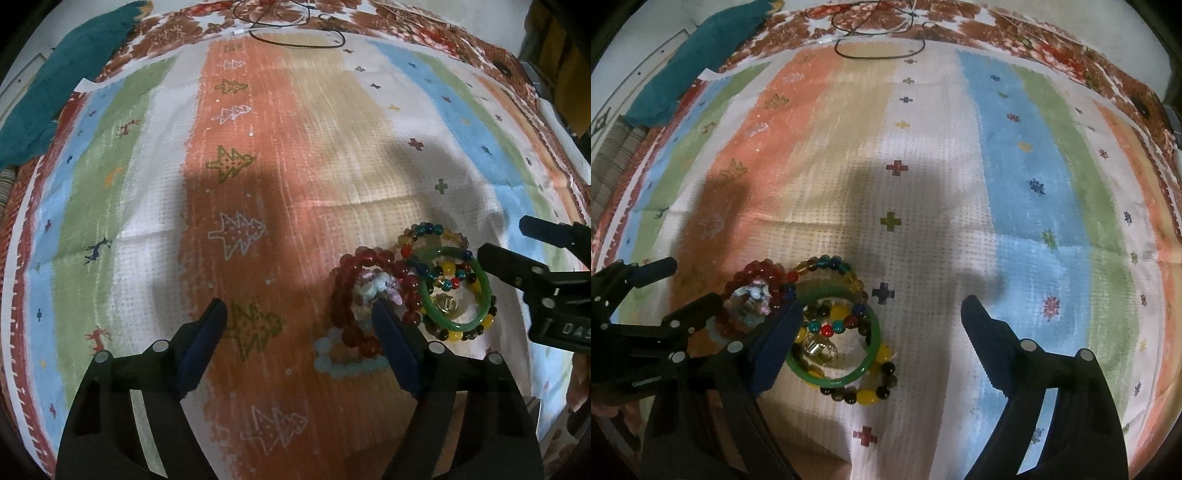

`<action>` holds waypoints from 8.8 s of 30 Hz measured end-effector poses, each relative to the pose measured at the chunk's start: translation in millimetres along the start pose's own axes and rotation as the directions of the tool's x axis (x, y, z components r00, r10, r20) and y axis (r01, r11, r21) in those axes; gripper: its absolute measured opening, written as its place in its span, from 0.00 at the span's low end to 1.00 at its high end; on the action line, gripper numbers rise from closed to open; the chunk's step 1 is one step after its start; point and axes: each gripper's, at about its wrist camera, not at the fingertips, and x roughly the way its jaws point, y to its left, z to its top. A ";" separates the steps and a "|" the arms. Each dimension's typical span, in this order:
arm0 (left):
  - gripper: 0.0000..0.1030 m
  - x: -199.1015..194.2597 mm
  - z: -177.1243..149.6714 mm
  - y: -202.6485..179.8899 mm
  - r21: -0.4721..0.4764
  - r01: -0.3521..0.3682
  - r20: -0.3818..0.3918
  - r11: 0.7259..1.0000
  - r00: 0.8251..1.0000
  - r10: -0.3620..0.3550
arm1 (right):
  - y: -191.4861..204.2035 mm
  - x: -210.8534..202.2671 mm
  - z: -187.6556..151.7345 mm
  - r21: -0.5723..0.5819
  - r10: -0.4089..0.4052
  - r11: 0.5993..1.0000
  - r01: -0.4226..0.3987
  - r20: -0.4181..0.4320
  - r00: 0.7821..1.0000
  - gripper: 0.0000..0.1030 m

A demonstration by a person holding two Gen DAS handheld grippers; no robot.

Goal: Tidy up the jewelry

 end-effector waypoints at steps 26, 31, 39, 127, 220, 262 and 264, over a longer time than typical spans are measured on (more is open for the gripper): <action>0.25 32.7 10.1 -11.3 0.018 0.056 -0.067 0.998 0.996 -0.054 | 6.4 39.5 12.2 -0.020 0.068 0.997 -0.070 -0.073 0.995 0.20; 0.13 33.5 10.8 -15.0 0.026 0.063 -0.069 0.998 0.996 -0.061 | 7.5 38.9 11.4 -0.014 0.103 0.994 -0.105 -0.073 0.992 0.10; 0.13 17.2 12.7 -18.6 0.008 0.059 -0.035 0.998 0.998 -0.059 | 12.2 28.2 9.8 -0.034 0.090 0.995 -0.092 -0.051 0.995 0.10; 0.13 -178.7 -124.2 -70.5 0.048 0.150 0.295 0.988 0.943 -0.157 | 44.1 -164.2 -128.4 -0.167 0.106 0.984 -0.058 0.297 0.949 0.10; 0.39 9.7 -2.0 -37.0 0.017 0.029 -0.049 0.999 0.998 -0.028 | -5.8 6.4 -23.5 -0.026 -0.020 0.999 0.019 -0.059 0.998 0.50; 0.10 -63.2 -3.5 -42.4 -0.022 0.114 0.094 0.993 0.989 -0.112 | 8.2 -39.2 -26.9 -0.107 -0.008 0.994 0.013 0.045 0.999 0.08; 0.10 -69.2 -6.6 -42.2 -0.024 0.114 0.104 0.993 0.988 -0.111 | 10.3 -42.9 -28.9 -0.112 -0.007 0.994 0.013 0.052 0.999 0.08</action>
